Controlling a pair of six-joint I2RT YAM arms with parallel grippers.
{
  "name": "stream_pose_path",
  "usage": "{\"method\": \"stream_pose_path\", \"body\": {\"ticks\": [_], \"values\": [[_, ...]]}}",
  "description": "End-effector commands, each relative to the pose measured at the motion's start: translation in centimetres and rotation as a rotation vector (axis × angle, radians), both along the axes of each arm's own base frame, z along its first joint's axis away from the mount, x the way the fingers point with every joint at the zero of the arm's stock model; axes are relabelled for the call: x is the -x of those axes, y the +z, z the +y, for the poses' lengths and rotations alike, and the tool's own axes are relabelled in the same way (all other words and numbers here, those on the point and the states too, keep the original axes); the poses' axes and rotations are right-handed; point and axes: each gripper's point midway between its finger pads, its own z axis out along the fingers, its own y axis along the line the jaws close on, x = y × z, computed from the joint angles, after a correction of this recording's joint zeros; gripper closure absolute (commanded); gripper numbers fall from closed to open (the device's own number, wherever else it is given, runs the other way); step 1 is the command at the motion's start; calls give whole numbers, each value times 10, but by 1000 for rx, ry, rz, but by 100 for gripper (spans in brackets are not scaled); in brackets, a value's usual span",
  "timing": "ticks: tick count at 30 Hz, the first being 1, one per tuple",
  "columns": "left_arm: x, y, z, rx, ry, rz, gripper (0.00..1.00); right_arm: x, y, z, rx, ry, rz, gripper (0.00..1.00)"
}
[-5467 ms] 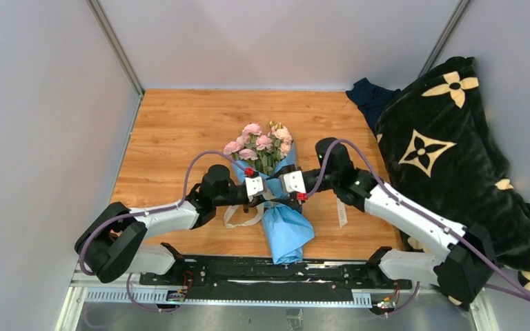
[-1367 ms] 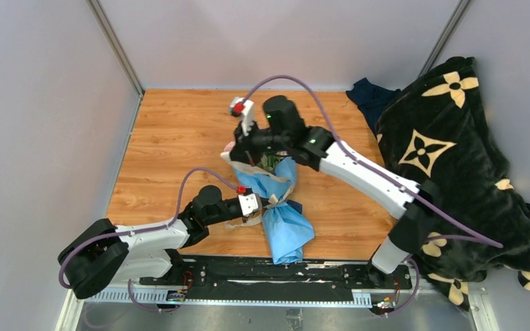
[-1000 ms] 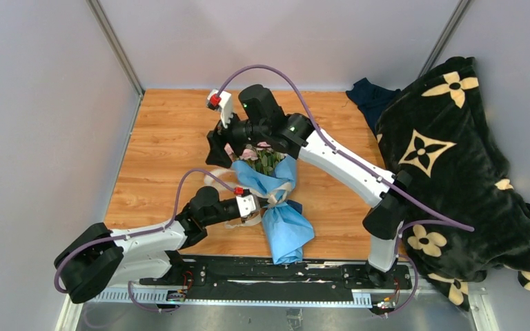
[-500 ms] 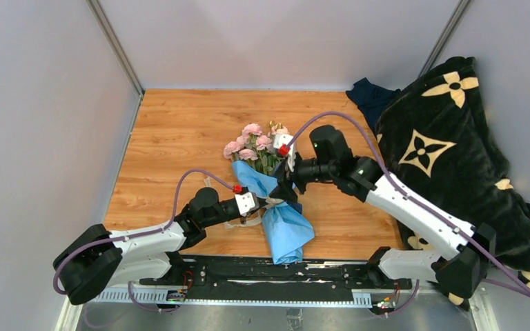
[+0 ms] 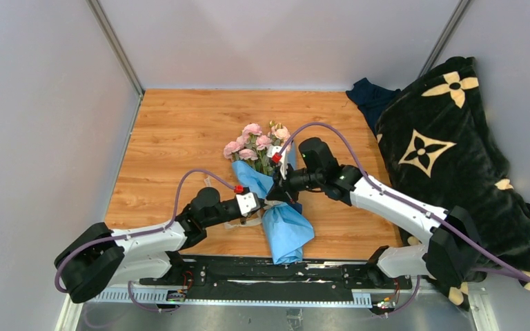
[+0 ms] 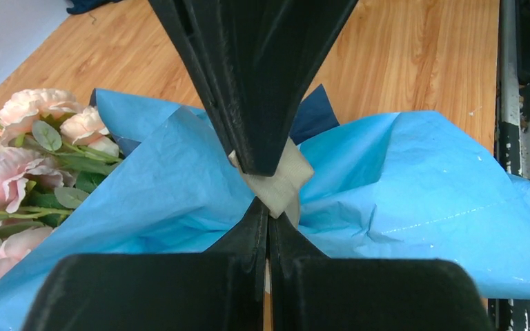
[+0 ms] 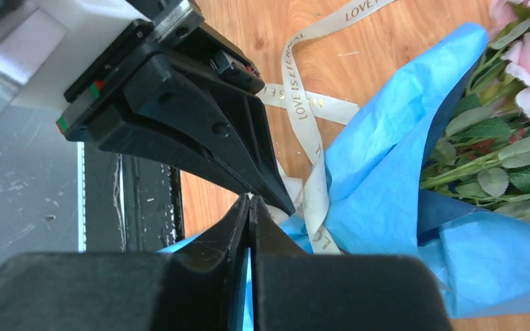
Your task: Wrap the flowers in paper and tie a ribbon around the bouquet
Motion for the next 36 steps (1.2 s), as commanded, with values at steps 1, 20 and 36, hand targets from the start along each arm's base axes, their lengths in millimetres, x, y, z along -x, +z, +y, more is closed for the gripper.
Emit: {"method": "stream_pose_path", "body": {"ticks": [1, 20, 36], "values": [[-2, 9, -6, 10, -2, -8, 100, 0, -4, 4, 5, 2, 36, 100], [-126, 109, 212, -472, 1080, 484, 32, -30, 0, 2, 32, -83, -22, 100], [-115, -93, 212, -545, 1203, 1019, 9, -28, 14, -1, 38, -107, -43, 100]]}}
